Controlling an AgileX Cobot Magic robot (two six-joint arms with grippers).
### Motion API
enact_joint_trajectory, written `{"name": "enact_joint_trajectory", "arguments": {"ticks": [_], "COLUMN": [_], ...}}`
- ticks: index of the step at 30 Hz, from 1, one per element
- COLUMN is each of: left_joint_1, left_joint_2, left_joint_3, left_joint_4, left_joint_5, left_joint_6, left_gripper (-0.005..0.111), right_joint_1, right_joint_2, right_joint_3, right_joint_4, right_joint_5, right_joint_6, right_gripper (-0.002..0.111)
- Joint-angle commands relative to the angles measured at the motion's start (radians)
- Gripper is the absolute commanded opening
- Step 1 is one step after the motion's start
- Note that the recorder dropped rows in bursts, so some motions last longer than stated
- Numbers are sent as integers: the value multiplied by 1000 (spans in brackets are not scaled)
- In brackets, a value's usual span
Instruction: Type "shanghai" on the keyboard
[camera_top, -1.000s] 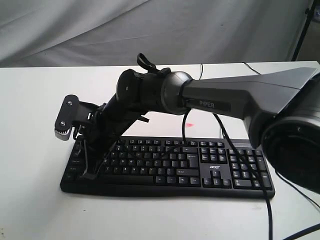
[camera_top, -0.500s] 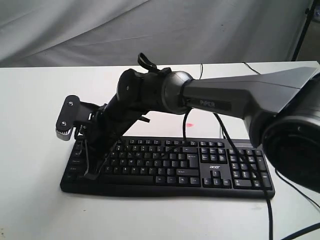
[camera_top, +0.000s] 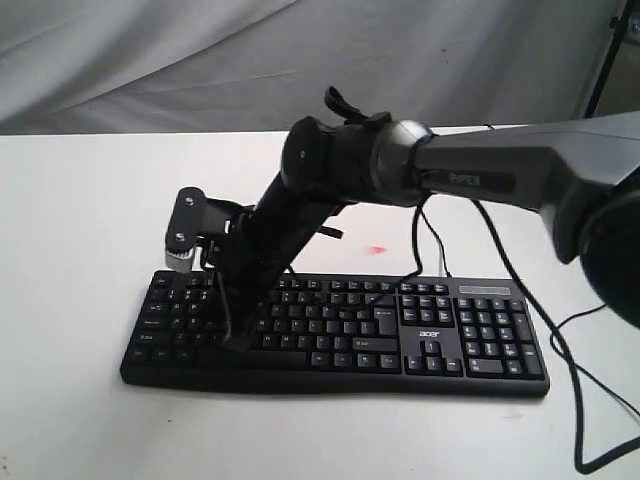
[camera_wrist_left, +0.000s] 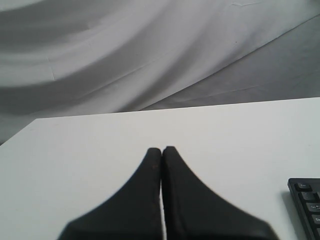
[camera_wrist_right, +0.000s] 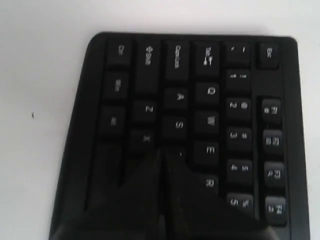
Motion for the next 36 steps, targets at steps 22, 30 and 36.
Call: {"name": "enact_joint_trajectory", "arguments": {"ticks": [22,30,36], "left_joint_1": [-4,-4,-4], "left_joint_2": [3,3,3], "left_joint_3": [5,5,5], "left_joint_4": [-1,-1,-1], "left_joint_5": [-3,-3,-3], "left_joint_6": [-3,-3,-3], "left_gripper": [1,1,1], "right_joint_1": [-188,-188,-188], "right_joint_2": [-202,-155,-153], "right_joint_3": [284,284,284], "right_joint_4": [240,236,228], "right_joint_5": [-35,-60,-65], "right_joint_6": [-287,-312,-312], "right_gripper": [0,0,0]}}
